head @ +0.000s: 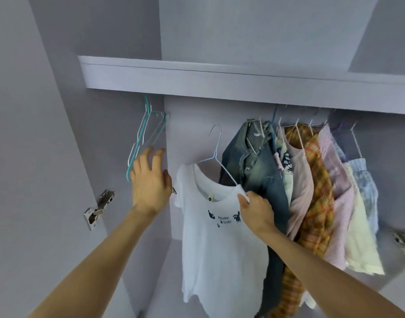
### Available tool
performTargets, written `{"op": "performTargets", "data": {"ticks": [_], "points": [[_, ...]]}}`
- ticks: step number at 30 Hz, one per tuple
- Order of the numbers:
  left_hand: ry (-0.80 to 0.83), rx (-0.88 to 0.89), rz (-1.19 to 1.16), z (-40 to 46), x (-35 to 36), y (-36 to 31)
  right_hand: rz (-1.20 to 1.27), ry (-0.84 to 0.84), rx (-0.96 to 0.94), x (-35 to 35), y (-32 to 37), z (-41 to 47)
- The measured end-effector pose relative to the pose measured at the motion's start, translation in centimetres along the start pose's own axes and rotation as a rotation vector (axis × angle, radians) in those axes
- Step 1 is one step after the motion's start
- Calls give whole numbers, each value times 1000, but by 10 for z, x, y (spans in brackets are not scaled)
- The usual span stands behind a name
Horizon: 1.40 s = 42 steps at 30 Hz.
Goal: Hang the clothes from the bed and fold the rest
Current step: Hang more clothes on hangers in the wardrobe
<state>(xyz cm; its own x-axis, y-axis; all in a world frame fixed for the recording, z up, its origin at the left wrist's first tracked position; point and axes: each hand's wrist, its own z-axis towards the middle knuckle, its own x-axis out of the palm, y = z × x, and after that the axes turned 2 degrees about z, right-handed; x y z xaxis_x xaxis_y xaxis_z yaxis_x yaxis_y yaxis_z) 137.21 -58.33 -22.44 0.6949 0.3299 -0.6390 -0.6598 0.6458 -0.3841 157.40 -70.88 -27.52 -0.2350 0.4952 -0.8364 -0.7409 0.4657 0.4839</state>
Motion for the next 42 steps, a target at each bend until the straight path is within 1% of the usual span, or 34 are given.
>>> {"op": "performTargets", "data": {"ticks": [2,4,6,11,15,17,21,25,29,32,34,36,38,41,42], "points": [[-139,122,0,18,-6,-21,54,-91,60,-3,12,10],[-256,224,53,35,-11,-37,108,-172,110,-5,22,20],[-303,276,136,51,-16,-48,181,-236,157,-6,32,31],[-152,355,293,85,-3,-59,278,-331,226,-5,50,59],[-126,356,340,99,11,-64,261,-339,248,-1,58,81],[-124,334,341,98,13,-66,271,-323,261,-3,60,90],[-102,324,368,94,10,-65,285,-225,314,-8,61,101],[-51,331,399,94,0,-64,251,-136,317,-1,58,90],[32,337,406,93,-12,-63,256,-84,249,-2,54,75],[104,322,370,84,-22,-62,208,-46,189,-13,52,58],[138,286,318,68,-26,-56,141,-39,125,-18,52,42],[173,242,270,45,-29,-47,86,-60,22,-23,55,25],[202,195,205,16,-33,-34,138,-49,-98,-22,63,5],[221,53,128,-31,-42,-8,319,94,-231,-10,80,-30],[226,-36,111,-52,-47,1,364,165,-266,-3,87,-45]]}}
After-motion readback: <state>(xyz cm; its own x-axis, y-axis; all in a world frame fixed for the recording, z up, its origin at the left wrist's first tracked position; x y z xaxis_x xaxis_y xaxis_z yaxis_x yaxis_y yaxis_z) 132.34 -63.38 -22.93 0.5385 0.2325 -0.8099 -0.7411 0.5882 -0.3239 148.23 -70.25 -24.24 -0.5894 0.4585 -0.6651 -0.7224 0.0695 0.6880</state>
